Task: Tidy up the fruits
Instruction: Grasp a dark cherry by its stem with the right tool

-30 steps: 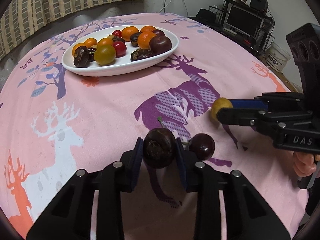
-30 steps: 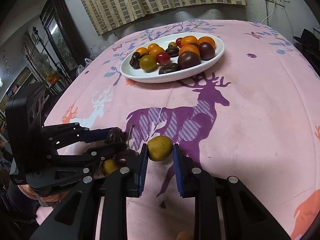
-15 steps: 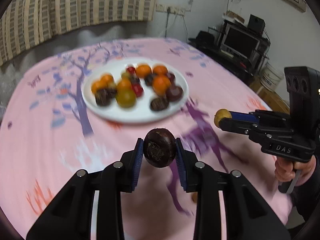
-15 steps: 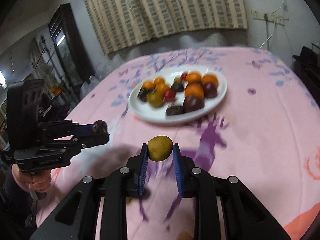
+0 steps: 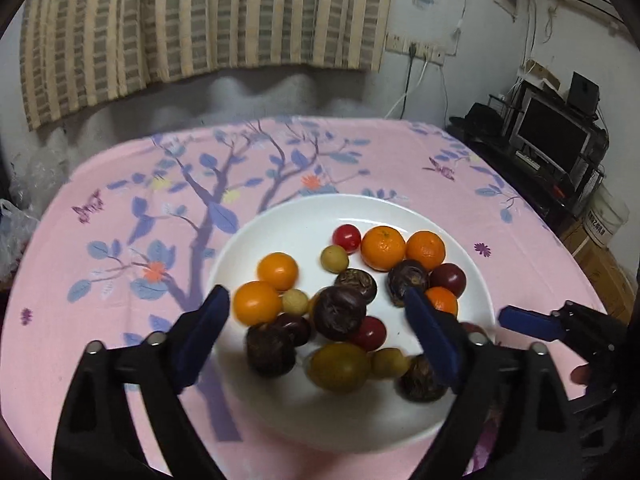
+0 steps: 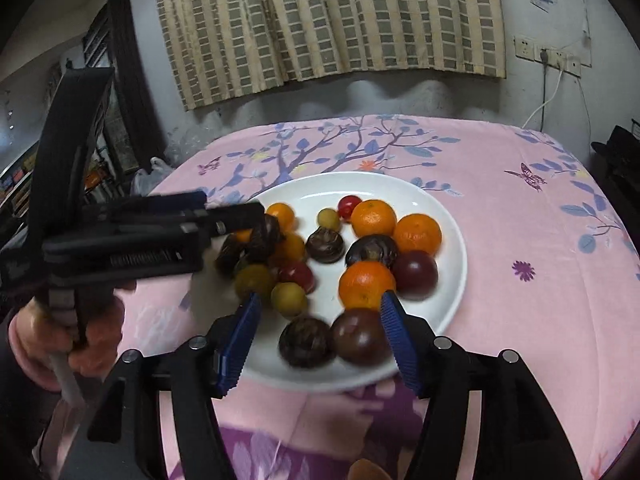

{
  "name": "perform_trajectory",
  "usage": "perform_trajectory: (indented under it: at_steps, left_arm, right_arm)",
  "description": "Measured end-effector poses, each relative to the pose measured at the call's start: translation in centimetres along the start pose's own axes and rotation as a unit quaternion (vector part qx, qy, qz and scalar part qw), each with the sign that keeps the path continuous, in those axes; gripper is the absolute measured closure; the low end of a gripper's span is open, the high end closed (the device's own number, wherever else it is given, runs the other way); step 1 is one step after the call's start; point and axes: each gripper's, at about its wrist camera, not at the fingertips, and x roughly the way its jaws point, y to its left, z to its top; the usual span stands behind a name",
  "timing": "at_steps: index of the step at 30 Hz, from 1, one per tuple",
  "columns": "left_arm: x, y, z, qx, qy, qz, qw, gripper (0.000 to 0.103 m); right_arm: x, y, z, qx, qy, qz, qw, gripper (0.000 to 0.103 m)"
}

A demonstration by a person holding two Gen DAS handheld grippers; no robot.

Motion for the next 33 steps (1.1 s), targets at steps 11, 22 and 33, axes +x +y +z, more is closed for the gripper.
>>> perform_trajectory:
  at_steps: [11,22,33]
  left_arm:
    - [-8.5,0.8,-9.1,-0.015,0.031,-0.011,0.9993,0.008]
    - [-13.6,-2.3,-17.6,-0.025,0.022,-0.013,0.9994,0.008]
    - [-14.7,-4.2,-21.0,-0.009,0.024,-0.013,0.9996,0.008]
  right_arm:
    - [-4.4,3.2,-6.6,-0.028,0.035,-0.040,0.998,0.028]
    - [-7.0,4.4,-10.9,-0.024,0.041,-0.010,0.999,0.019]
    - [-5.7,5.4,-13.0,-0.031,0.089,0.016,0.995,0.050]
